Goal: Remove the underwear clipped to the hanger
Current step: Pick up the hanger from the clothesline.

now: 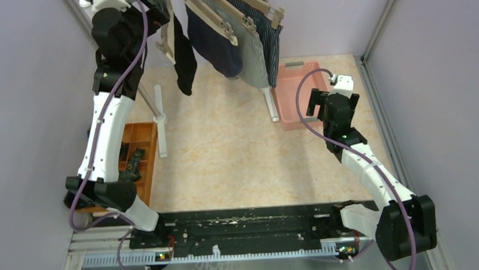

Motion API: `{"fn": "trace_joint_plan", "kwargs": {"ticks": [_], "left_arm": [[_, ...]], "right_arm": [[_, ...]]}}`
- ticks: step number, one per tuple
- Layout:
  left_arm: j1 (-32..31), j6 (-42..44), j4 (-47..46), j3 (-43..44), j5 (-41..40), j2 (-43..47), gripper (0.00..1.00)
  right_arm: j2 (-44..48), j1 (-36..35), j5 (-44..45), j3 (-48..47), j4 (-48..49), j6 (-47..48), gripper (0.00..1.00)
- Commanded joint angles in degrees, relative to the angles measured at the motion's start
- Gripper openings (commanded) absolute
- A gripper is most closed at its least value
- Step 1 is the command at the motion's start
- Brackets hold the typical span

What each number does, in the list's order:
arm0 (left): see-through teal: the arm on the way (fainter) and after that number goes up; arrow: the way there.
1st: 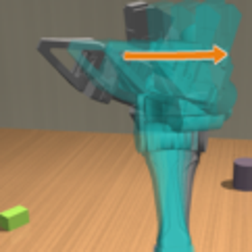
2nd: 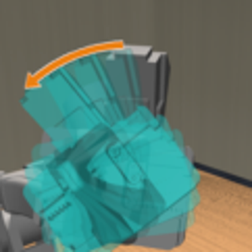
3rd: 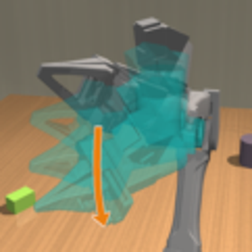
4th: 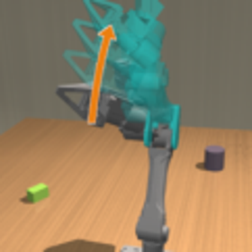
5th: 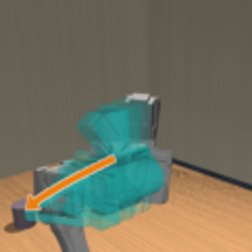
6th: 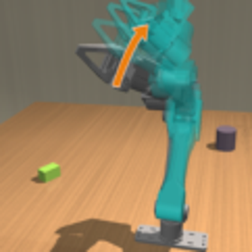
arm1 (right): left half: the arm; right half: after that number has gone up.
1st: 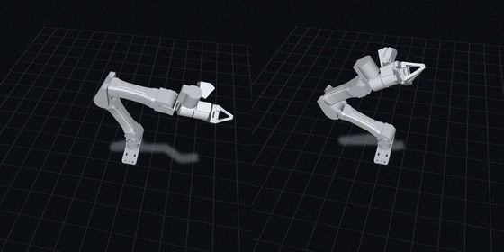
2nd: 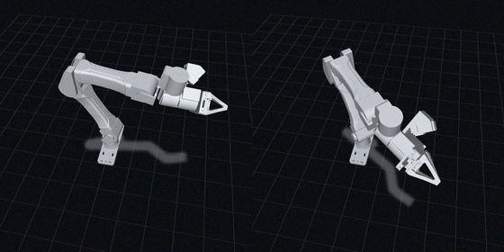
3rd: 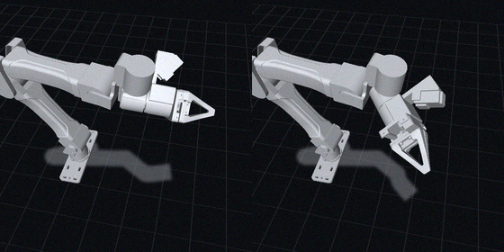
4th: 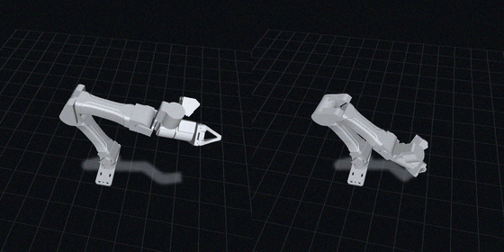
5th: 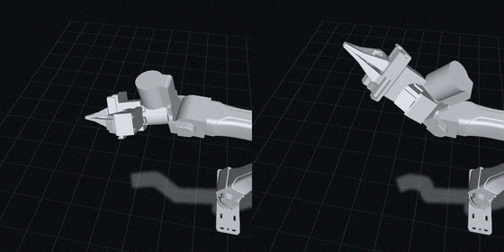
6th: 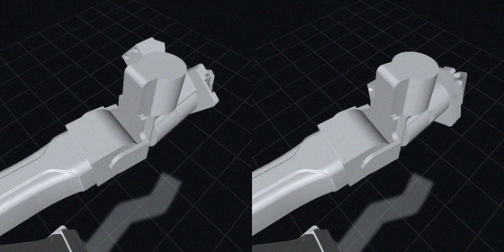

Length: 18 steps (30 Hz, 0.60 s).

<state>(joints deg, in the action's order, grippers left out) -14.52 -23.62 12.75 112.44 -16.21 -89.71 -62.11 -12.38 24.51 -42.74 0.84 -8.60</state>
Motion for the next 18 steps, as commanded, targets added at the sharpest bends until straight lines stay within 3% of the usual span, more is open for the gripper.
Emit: {"fn": "trace_joint_plan", "kwargs": {"ticks": [1,7,14,15,17,18], "left_arm": [[-0.41,-0.17,8.3,8.43,5.71,-6.18,1.0],[-0.04,-0.53,17.06,17.58,4.02,-10.13,1.0],[2.05,-3.26,22.88,17.92,4.78,-8.64,1.0],[2.15,-3.13,22.97,17.45,4.81,-8.14,0.96],[2.29,-3.21,23.22,16.55,4.94,-7.29,0.71],[2.45,-3.35,22.76,15.68,5.77,-6.82,0.64]], "right_arm": [[0.4,-0.97,-0.61,-0.17,2.72,0.29,0.99],[0.63,-1.01,1.48,-0.15,2.91,1.56,0.99],[-1.51,-1.04,0.4,-0.37,3.15,1.07,0.99],[-1.88,-1.05,0.22,-0.41,3.12,0.92,0.99],[-2.29,-1.13,0.13,-0.5,3.23,0.74,0.99],[-2.47,-1.13,0.03,-0.54,3.28,0.77,0.99]]}}
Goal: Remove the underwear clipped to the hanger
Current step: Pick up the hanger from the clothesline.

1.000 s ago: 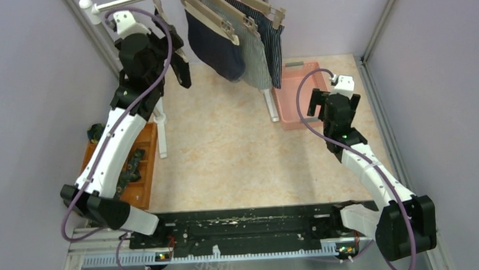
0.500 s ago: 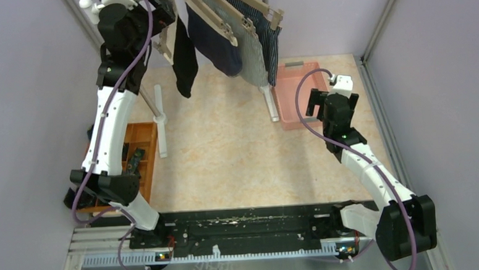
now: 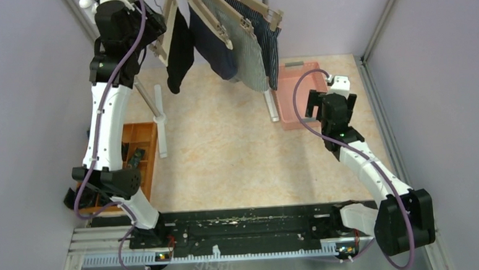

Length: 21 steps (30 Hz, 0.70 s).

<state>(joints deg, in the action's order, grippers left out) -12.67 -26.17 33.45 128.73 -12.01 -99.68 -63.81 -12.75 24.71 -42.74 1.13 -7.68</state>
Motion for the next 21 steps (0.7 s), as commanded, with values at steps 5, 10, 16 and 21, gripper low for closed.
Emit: {"fn": "trace_joint_plan", "kwargs": {"ticks": [5,10,16,21], "left_arm": [[0.75,-0.79,2.65,-2.37,2.47,4.42,0.64],[0.7,0.58,3.28,-2.15,5.16,4.26,0.7],[0.63,1.63,6.09,0.08,6.21,1.82,0.63],[0.55,1.8,5.1,0.13,4.94,0.73,0.56]], "right_arm": [[-0.69,-0.87,-0.45,-0.61,3.3,0.29,0.99],[-0.72,-0.87,-1.79,-0.24,4.3,0.3,0.99],[-0.13,-1.05,-1.6,0.56,5.51,0.62,0.99],[0.04,-1.12,-1.42,0.82,5.44,0.88,0.99]]}}
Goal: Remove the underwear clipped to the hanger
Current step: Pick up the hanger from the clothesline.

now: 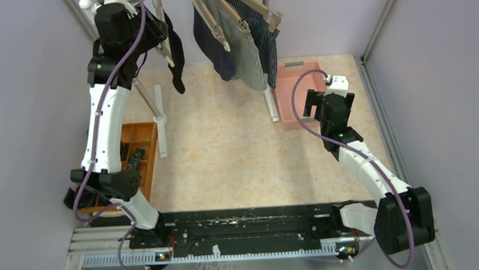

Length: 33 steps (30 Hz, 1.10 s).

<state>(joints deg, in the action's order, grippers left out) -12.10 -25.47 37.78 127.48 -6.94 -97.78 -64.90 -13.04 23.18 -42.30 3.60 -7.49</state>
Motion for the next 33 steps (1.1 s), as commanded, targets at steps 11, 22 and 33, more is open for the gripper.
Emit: {"fn": "trace_joint_plan", "kwargs": {"ticks": [11,22,33], "left_arm": [[-0.25,2.46,-2.65,1.05,-1.69,-3.46,0.22],[-2.16,5.79,-7.91,0.06,-3.49,-4.21,0.0],[-6.89,15.92,-17.78,-6.64,-9.44,0.76,0.0]], "right_arm": [[0.69,-0.81,1.26,0.25,2.96,2.16,0.99],[-3.22,-0.93,0.68,-1.63,2.03,1.85,0.99],[-4.04,-0.94,-0.55,-0.58,3.71,0.79,0.99]]}}
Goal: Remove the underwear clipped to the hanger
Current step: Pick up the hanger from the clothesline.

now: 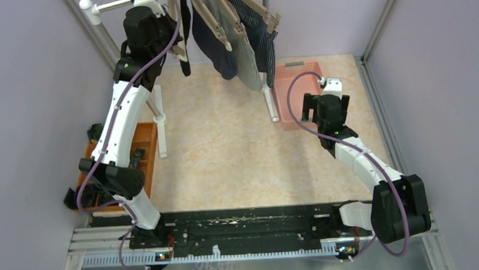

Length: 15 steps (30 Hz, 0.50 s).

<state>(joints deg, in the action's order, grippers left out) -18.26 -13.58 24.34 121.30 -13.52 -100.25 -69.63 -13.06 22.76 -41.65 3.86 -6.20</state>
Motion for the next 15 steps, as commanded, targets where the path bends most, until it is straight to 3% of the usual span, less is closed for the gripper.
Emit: {"fn": "trace_joint_plan", "kwargs": {"ticks": [1,11,15], "left_arm": [[-0.94,4.55,-4.62,-0.85,-3.48,3.59,0.0],[-1.68,11.86,-13.39,-8.11,-8.33,9.49,0.0],[-1.73,12.71,-9.58,-5.0,-8.47,9.13,0.0]], "right_arm": [[0.86,-0.87,-0.24,-0.98,3.89,-0.4,0.99],[-1.75,-0.92,-2.25,-2.04,5.35,-0.42,0.99],[-2.84,-0.93,-2.39,-2.84,5.87,-0.25,0.99]]}}
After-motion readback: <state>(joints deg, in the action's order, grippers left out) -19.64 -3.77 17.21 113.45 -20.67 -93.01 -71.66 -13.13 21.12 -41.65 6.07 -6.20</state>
